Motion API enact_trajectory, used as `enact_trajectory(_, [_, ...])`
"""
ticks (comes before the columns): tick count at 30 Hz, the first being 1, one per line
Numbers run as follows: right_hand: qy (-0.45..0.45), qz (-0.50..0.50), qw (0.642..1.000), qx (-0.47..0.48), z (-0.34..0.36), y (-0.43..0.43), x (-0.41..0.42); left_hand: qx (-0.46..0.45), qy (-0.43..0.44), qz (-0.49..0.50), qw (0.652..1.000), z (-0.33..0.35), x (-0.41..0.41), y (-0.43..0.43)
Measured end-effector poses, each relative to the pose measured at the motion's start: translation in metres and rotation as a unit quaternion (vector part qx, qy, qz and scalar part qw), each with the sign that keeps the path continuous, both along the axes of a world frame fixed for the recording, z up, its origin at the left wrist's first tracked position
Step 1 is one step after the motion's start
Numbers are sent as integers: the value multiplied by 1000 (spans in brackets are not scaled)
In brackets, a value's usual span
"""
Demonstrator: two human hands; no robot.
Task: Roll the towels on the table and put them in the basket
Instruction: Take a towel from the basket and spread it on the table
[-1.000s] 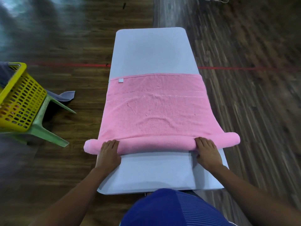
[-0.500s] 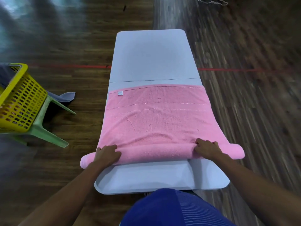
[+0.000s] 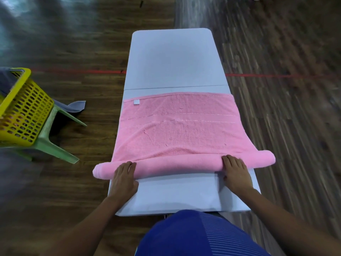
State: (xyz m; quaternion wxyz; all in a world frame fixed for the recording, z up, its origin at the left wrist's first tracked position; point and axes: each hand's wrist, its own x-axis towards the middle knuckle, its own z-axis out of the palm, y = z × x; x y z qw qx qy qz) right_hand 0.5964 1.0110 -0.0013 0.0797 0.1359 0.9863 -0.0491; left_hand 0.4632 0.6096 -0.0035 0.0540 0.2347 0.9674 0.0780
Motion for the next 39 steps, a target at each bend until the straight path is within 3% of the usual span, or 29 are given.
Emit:
enact_trajectory(5, [28, -29, 999, -1, 4, 1, -10, -19, -5, -2, 1000, 0, -12, -4])
enact_trajectory(8, [-42, -34, 998, 18, 23, 4, -20, -35, -38, -9, 999, 14, -27, 1])
enact_trajectory(13, [-187, -53, 981, -22, 37, 11, -29, -103, -188, -33, 976, 36, -49, 8])
enact_trajectory(15, [-155, -69, 985, -15, 32, 12, -27, -62, -134, -10, 989, 30, -53, 6])
enact_trajectory(18, [21, -65, 998, 1, 22, 8, -23, -30, -41, 52, 997, 26, -53, 7])
enact_trajectory(19, [40, -74, 996, -21, 21, 5, -23, -24, -36, 67, 997, 26, -51, 10])
enact_trajectory(22, [28, -73, 997, -26, 15, -5, -19, -15, -29, 86, 996, 22, -40, 19])
enact_trajectory(26, [-17, -36, 999, -15, 1, -14, 0, -11, -62, 42, 997, 10, -21, 14])
enact_trajectory(32, [-6, -70, 997, -18, 7, -8, -14, -22, -63, 27, 997, 10, -32, 7])
enact_trajectory(35, [-61, -41, 997, -12, 22, 2, -26, -90, -75, -15, 993, 22, -42, 8])
enact_trajectory(39, [-126, -6, 992, -31, 35, 14, -33, -171, -167, -34, 970, 36, -44, 11])
